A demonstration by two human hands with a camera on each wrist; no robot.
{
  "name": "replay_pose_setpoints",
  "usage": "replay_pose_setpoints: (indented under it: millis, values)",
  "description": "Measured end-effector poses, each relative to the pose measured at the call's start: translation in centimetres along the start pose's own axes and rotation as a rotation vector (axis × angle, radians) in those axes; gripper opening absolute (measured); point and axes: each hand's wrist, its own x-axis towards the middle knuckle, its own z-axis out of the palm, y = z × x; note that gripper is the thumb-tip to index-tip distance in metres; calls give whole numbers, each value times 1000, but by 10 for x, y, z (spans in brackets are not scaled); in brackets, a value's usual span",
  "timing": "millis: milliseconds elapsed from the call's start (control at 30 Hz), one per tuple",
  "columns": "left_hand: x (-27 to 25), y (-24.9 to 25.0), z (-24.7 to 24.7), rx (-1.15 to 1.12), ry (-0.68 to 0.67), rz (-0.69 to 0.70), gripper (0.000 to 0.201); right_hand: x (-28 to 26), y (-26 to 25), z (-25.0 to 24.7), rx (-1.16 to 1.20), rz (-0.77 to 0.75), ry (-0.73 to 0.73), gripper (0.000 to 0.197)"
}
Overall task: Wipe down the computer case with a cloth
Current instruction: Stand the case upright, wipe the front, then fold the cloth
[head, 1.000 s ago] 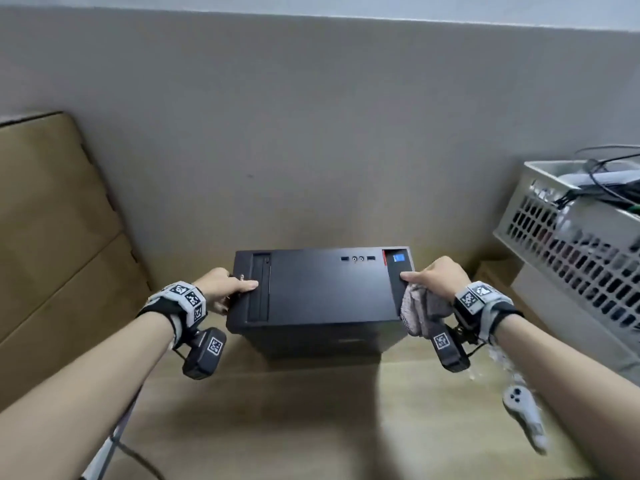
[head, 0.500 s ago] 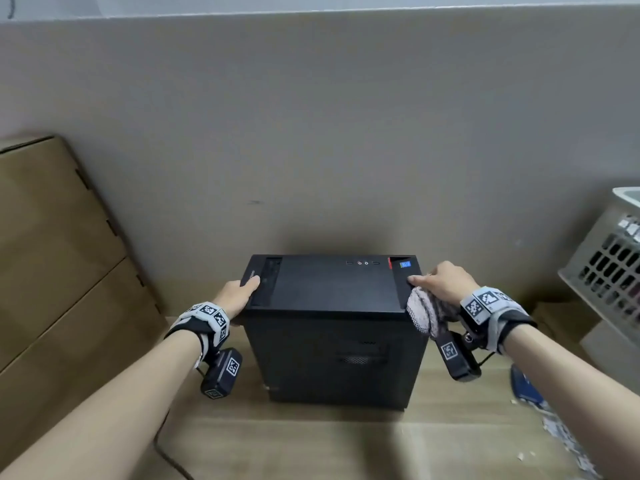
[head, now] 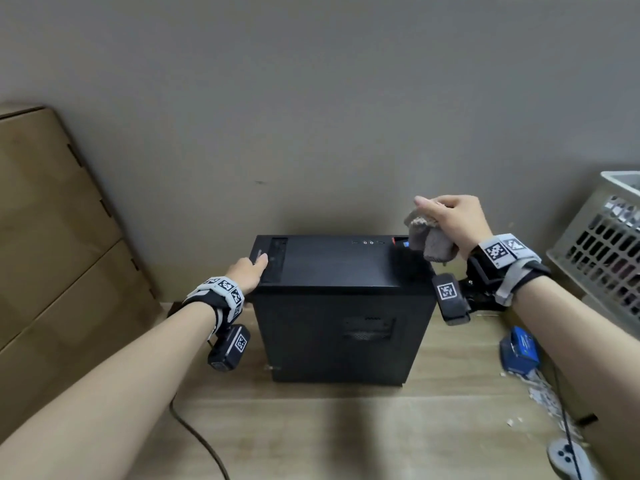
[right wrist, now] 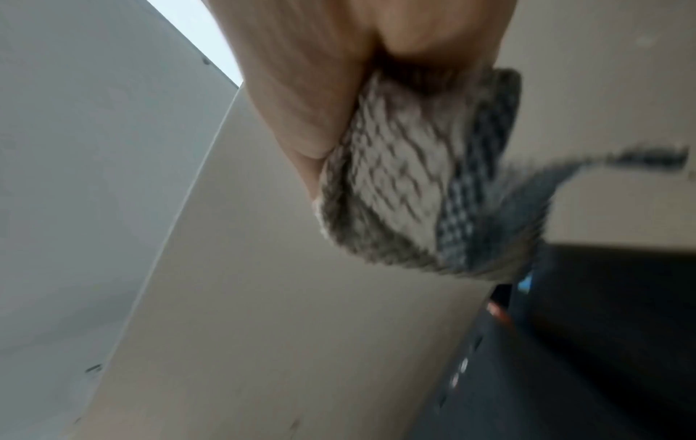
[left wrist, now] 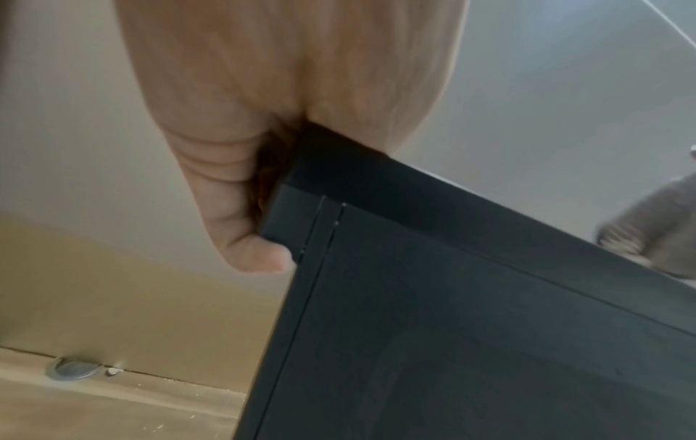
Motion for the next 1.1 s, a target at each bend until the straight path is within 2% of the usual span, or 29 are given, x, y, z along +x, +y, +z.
replay_pose_setpoints:
  millis: [67, 100, 167, 233, 300, 367, 467, 567, 667, 833, 967, 1100]
  values:
    - [-1, 3, 0, 22, -3, -23, 68, -15, -2, 17, 16, -33, -119, 32]
    - [-2, 5, 0, 20, -9, -36, 68, -23, 1, 28, -47, -54, -197, 29]
    - [-2, 4, -3, 12, -22, -42, 68, -41, 13, 52, -362, -142, -295, 23]
    - [-2, 2, -7, 2, -42, -35, 68, -58, 26, 75, -530, -256, -337, 28]
    - [-4, -1, -11, -60, -91, -45, 64, -69, 30, 97, -519, -391, -371, 31]
    - [-9, -6, -13, -105, -133, -46, 60, -75, 24, 120, -569, -484, -378, 26]
    - [-12, -17, -14, -118, -175, -22, 66, -78, 4, 166, -633, -510, -426, 34]
    - [-15, -28, -15, -170, -235, 11, 65, -78, -24, 223, -659, -557, -571, 43]
    - [-13, -30, -13, -209, -265, 47, 64, -64, -46, 259, -745, -519, -727, 47]
    - [-8, -25, -14, -176, -299, 71, 60, -39, -69, 262, -876, -359, -824, 52]
    - [-4, -30, -12, -150, -305, 80, 60, -56, -68, 244, -840, -412, -873, 50]
    - [-3, -34, -10, -151, -308, 78, 61, -95, -69, 212, -770, -517, -905, 37]
